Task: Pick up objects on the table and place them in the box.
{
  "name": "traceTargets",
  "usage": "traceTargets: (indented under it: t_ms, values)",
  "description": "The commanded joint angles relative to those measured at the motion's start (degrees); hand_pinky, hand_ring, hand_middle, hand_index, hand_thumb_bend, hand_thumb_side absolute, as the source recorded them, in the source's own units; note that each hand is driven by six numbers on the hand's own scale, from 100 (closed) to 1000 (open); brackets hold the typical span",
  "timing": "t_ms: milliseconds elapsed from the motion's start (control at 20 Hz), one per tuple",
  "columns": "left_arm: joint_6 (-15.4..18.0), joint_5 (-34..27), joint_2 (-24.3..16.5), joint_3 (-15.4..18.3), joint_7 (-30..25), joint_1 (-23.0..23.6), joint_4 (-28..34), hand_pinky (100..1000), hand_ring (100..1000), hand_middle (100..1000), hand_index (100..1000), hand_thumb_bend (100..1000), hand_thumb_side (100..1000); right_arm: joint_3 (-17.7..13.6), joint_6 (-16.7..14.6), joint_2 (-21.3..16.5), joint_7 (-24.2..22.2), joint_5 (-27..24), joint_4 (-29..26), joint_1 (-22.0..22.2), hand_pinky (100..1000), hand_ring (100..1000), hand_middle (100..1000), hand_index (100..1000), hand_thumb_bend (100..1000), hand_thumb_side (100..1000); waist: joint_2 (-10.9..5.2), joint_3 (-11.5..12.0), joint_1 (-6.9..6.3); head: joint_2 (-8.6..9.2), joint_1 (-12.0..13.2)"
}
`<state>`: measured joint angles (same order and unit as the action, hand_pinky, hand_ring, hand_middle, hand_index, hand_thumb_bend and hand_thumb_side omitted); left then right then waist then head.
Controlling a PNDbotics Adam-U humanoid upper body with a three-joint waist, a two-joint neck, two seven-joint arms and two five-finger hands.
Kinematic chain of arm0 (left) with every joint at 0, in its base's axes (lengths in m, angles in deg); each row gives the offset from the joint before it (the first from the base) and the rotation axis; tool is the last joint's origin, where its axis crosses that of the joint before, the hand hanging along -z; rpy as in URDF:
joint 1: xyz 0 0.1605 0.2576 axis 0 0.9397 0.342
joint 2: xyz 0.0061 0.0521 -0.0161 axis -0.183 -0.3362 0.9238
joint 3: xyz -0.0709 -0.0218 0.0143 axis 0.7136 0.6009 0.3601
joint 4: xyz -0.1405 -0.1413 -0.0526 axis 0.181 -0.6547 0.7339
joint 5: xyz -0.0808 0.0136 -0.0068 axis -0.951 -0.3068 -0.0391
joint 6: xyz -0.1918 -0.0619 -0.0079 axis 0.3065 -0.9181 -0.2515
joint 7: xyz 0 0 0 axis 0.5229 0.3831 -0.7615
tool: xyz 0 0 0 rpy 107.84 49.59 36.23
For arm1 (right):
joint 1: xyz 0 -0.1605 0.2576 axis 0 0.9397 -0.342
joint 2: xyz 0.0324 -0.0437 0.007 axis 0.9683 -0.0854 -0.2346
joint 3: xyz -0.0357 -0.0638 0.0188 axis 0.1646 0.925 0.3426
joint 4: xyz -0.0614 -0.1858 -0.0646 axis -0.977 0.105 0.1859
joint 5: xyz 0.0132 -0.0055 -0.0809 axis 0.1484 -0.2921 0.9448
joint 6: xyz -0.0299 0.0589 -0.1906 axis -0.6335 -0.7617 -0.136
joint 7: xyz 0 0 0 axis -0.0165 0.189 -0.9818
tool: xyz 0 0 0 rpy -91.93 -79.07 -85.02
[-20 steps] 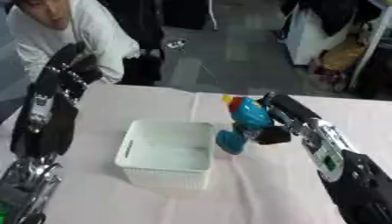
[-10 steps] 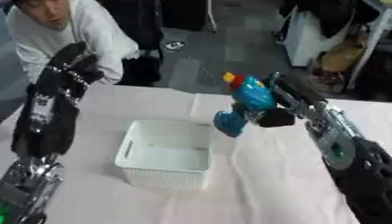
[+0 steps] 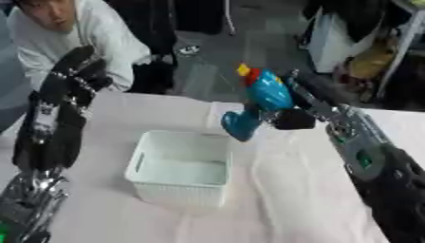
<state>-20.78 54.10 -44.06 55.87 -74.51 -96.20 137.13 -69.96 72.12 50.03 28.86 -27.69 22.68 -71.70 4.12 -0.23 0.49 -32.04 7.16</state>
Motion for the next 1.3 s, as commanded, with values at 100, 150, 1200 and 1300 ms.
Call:
traceTargets:
  t_ms: [100, 150, 1200, 1300]
  values:
    - [0.03, -0.13, -0.71, 0.00, -0.09, -0.71, 0.99, 855, 928, 952, 959, 326, 820, 0.33, 0.58, 0.15, -0.47, -1.36, -1.79, -2.06, 100, 100, 100, 368, 100, 603, -1.07, 0.17, 0.03, 0.83, 0.43]
    - [0.02, -0.14, -0.70, -0.02, -0.09, -0.73, 1.01, 855, 928, 952, 959, 326, 820, 0.47, 0.63, 0.29, -0.61, -1.49, -1.77, -2.13, 100, 100, 100, 368, 100, 603, -1.08, 0.20, 0.05, 0.84, 0.47]
    - [-0.14, -0.45, -0.19, -0.35, -0.44, -1.36, 1.17, 854, 929, 951, 959, 325, 821, 2.69, -0.43, 6.32, -2.26, -1.56, -0.65, -2.70, 100, 100, 100, 369, 100, 618, -0.83, 1.34, 0.07, 0.66, 0.55]
    - [-0.15, -0.47, -0.08, -0.37, -0.47, -1.52, 1.20, 854, 929, 951, 959, 326, 820, 2.82, -0.41, 6.60, -2.23, -1.17, -0.39, -2.64, 100, 100, 100, 369, 100, 620, -0.75, 1.56, 0.06, 0.70, 0.52]
